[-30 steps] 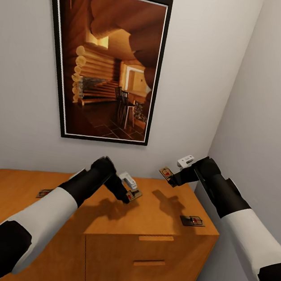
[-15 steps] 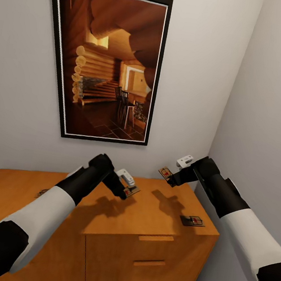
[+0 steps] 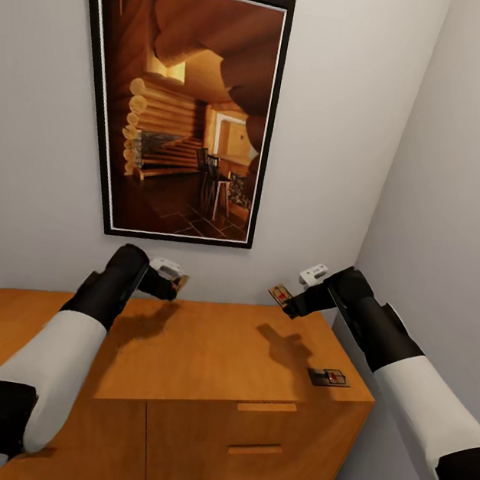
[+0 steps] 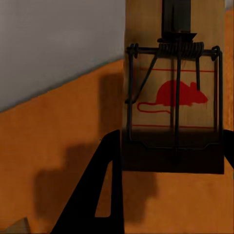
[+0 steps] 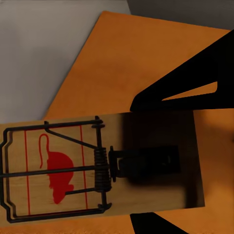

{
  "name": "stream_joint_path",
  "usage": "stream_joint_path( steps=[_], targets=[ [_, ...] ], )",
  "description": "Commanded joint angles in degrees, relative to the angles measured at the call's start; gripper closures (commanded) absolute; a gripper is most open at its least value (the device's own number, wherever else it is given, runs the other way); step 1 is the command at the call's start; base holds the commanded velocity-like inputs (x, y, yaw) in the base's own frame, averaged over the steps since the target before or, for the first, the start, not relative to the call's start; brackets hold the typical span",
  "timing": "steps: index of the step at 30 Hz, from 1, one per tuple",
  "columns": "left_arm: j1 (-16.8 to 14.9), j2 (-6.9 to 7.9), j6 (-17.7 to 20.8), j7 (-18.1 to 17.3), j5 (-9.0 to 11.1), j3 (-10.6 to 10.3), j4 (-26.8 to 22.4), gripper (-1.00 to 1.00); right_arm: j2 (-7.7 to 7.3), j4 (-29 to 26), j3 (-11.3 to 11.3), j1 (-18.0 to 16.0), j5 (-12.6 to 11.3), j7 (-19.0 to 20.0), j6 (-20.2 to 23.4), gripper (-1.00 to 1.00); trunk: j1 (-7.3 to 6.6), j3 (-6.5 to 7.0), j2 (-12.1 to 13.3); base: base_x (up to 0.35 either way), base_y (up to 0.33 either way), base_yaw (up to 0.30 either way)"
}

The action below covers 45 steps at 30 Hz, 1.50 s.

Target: Take the four mousetraps from the cabinet in the bathroom and place them on the bathroom floor. Make sure all four end up on the same floor surface, and ensure that at least two of them are either under or directly next to the same bathroom sink.

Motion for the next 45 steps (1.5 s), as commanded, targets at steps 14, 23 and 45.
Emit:
stream_joint_path(
  steps=[14, 23, 45],
  targets=[
    [-0.04, -0.03, 0.44, 2.34, 0.28, 5.8, -0.87, 1.0, 0.01, -0.26, -0.09, -0.08, 0.49, 0.31, 0.14, 1.0, 0.0, -0.08, -0.05, -0.167, -0.033, 0.0],
    [-0.04, -0.03, 0.58, 2.38, -0.05, 5.88, -0.66, 1.0, 0.01, -0.18, -1.24, -0.07, -0.26, 0.33, 0.14, 1.0, 0.0, -0.08, -0.05, -0.325, -0.027, 0.0],
    [-0.04, -0.03, 0.61, 2.32, 0.37, 5.88, 0.0, 1.0, -0.16, 0.11, -1.48, -0.07, -2.26, 0.32, 0.14, 1.0, 0.0, -0.08, -0.05, -0.063, -0.001, 0.0]
  ],
)
